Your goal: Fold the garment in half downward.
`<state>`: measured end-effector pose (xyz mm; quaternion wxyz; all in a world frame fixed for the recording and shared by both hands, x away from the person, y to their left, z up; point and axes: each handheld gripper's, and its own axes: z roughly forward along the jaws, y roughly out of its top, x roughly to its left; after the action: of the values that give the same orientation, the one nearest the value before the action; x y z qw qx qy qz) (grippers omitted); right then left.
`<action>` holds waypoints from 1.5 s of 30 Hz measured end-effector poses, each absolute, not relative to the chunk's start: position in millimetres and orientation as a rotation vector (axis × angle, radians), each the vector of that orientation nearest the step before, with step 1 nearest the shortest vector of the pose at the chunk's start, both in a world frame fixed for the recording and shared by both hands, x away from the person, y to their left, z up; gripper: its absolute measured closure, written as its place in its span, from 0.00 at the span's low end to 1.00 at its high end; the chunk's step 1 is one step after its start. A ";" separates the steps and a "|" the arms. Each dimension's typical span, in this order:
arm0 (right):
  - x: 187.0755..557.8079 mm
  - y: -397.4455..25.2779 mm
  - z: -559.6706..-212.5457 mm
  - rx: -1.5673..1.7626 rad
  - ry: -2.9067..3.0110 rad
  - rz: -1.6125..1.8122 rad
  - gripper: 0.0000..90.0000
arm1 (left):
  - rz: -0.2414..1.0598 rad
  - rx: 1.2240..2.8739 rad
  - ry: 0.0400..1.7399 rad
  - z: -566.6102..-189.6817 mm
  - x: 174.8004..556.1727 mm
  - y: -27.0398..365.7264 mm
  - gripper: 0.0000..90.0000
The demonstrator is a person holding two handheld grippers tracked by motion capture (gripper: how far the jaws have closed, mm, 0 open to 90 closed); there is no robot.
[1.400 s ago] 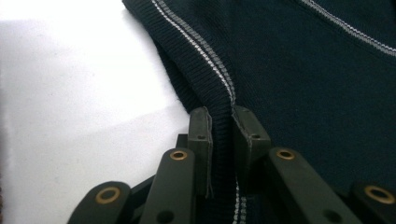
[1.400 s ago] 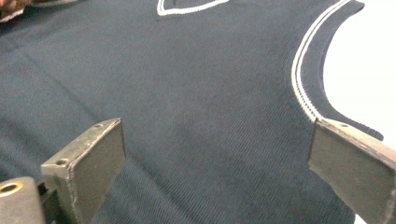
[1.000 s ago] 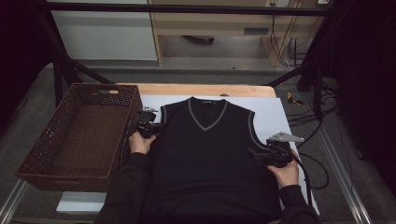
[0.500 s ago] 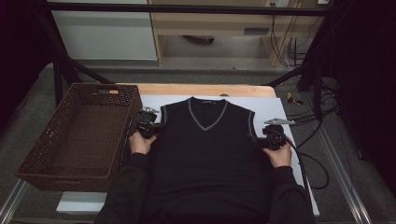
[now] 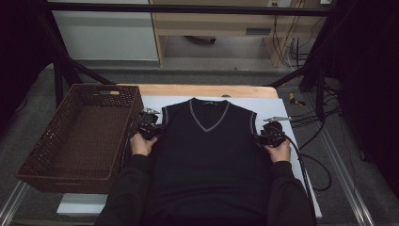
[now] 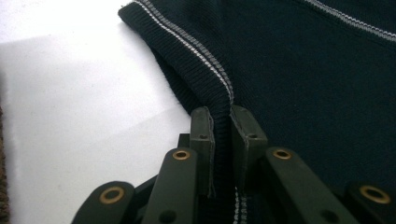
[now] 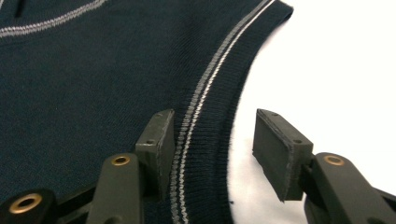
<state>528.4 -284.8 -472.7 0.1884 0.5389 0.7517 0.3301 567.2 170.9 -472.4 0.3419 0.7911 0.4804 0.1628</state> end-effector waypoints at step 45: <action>504.2 -300.0 -409.5 1.580 2.034 1.226 0.93 | 0.487 1.917 1.193 -387.8 530.4 179.0 0.90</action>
<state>504.2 -300.0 -409.5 0.1441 0.5481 0.7056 0.4254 530.4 179.0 -387.8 0.4041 0.7590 0.4726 0.1928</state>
